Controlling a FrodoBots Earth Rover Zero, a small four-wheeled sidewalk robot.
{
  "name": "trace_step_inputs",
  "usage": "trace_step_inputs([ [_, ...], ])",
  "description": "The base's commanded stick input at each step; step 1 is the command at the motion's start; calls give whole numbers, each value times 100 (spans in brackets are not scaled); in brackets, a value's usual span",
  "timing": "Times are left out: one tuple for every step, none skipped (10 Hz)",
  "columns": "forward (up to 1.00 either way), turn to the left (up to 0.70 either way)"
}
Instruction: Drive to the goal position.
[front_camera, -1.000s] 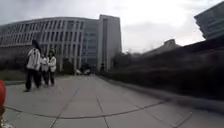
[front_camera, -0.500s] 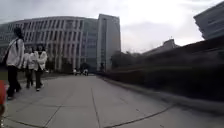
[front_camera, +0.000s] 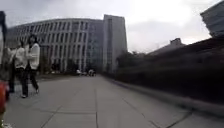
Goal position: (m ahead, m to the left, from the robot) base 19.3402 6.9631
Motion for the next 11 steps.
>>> trace_step_inputs([
  [70,0],
  [70,0],
  [70,0],
  [70,0],
  [70,0],
  [70,0],
  [70,0],
  [70,0],
  [70,0],
  [70,0],
  [70,0],
])
